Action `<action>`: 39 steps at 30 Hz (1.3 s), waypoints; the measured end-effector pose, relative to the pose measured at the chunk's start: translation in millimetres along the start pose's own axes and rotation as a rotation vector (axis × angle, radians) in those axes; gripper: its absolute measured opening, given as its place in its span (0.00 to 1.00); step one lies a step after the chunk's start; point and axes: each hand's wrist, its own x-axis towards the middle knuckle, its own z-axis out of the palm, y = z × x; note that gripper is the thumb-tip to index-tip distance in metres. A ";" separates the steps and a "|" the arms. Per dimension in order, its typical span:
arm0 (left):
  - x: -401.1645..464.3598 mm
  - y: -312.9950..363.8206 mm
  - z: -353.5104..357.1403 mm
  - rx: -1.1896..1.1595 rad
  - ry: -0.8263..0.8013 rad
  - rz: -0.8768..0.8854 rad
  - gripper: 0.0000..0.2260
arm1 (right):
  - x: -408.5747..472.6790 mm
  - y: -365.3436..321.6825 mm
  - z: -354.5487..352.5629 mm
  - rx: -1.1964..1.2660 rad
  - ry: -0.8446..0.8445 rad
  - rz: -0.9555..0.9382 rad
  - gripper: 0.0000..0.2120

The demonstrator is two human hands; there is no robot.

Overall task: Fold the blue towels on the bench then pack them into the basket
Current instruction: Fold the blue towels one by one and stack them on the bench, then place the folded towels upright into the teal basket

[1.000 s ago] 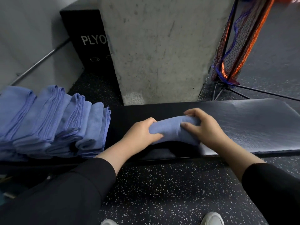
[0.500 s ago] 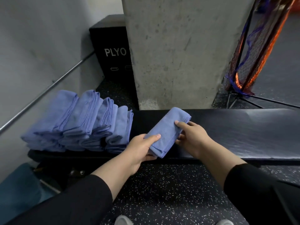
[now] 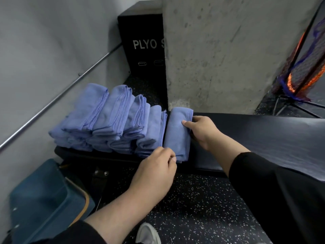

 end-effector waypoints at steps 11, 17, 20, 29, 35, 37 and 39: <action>6.0 -23.8 20.4 0.188 -0.258 0.041 0.14 | -3.3 14.8 5.9 -0.790 0.039 -0.399 0.14; -1.3 -28.0 -21.5 0.079 -0.063 -0.016 0.08 | -48.5 -39.1 17.5 -0.580 0.095 -0.566 0.13; -15.8 -54.8 -62.3 -0.020 0.066 -0.105 0.07 | -94.0 -64.7 46.8 -0.430 0.013 -0.619 0.09; -79.8 -227.1 -180.2 -0.061 0.280 -0.537 0.11 | -185.8 -43.3 196.5 -0.399 -0.437 -0.552 0.12; -169.5 -363.9 -168.8 -0.060 0.272 -0.916 0.10 | -165.2 -5.6 299.1 -0.527 -0.591 -0.352 0.14; -190.3 -399.2 -151.9 -0.126 0.285 -1.020 0.14 | -158.1 0.8 327.5 -0.594 -0.630 -0.304 0.18; -200.7 -425.2 -137.0 -0.147 0.295 -1.093 0.17 | -149.0 8.5 354.1 -0.659 -0.677 -0.240 0.21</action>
